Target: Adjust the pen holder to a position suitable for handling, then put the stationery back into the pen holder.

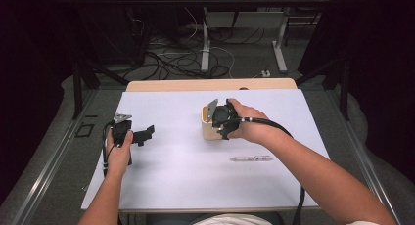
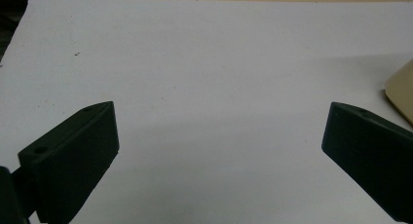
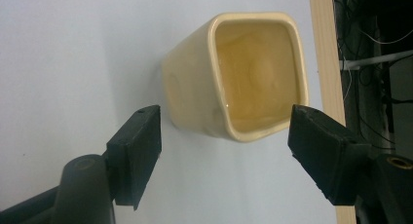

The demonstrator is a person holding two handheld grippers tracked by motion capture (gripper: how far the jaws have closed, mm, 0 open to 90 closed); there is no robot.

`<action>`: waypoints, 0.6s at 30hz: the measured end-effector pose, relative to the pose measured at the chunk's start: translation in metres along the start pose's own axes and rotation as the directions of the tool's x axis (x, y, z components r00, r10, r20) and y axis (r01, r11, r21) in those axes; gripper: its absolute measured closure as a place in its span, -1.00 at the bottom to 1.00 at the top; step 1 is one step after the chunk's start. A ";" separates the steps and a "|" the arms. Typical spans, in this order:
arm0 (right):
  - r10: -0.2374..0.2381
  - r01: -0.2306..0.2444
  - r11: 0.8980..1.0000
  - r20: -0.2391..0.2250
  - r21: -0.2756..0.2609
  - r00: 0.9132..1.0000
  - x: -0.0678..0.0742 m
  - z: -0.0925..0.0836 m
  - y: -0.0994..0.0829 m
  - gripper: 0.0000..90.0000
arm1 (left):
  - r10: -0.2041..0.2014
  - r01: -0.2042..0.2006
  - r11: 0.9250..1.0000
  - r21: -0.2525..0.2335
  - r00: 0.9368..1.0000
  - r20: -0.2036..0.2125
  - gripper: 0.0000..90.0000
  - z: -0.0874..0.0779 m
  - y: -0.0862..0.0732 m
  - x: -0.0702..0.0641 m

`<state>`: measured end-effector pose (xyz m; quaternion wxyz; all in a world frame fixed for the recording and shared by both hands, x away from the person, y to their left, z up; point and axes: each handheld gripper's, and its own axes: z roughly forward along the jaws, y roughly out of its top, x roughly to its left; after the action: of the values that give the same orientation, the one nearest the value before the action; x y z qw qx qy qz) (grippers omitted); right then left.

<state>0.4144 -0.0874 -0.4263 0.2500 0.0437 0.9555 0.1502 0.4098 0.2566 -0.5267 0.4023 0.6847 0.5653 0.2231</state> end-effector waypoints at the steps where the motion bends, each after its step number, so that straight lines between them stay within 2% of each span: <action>1: 0.001 -0.001 1.000 -0.001 -0.005 1.000 0.001 -0.001 -0.002 -0.37 | 0.002 -0.002 1.000 0.001 1.000 -0.001 -1.00 0.000 0.000 0.000; 2: -0.005 0.005 1.000 0.008 -0.021 1.000 0.002 -0.001 -0.004 -0.37 | 0.002 -0.002 1.000 0.004 1.000 -0.002 -1.00 0.000 0.000 0.000; 3: -0.003 0.003 1.000 0.004 0.005 1.000 0.003 -0.003 -0.005 -0.37 | 0.002 -0.002 1.000 0.003 1.000 -0.001 -1.00 0.000 0.000 0.000; 11: 0.000 0.000 1.000 -0.014 0.001 1.000 0.010 -0.005 -0.020 -0.33 | 0.002 -0.002 1.000 0.002 1.000 -0.002 -1.00 0.000 0.000 0.000; 13: -0.025 0.025 1.000 -0.019 0.004 1.000 0.011 -0.007 -0.023 -0.29 | 0.002 -0.002 1.000 0.004 1.000 -0.004 -1.00 0.000 0.000 -0.001; 15: -0.024 0.024 1.000 -0.023 -0.009 0.999 0.013 -0.008 -0.027 -0.28 | 0.007 -0.007 1.000 0.004 1.000 -0.003 -1.00 0.000 0.000 -0.001; 18: -0.003 0.003 1.000 -0.031 0.004 1.000 0.015 -0.010 -0.032 -0.19 | 0.006 -0.006 1.000 0.004 1.000 -0.001 -1.00 0.001 -0.001 -0.001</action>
<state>0.3956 -0.1177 -0.4348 0.2352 0.0406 0.9597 0.1487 0.4096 0.2551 -0.5273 0.4002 0.6870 0.5639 0.2235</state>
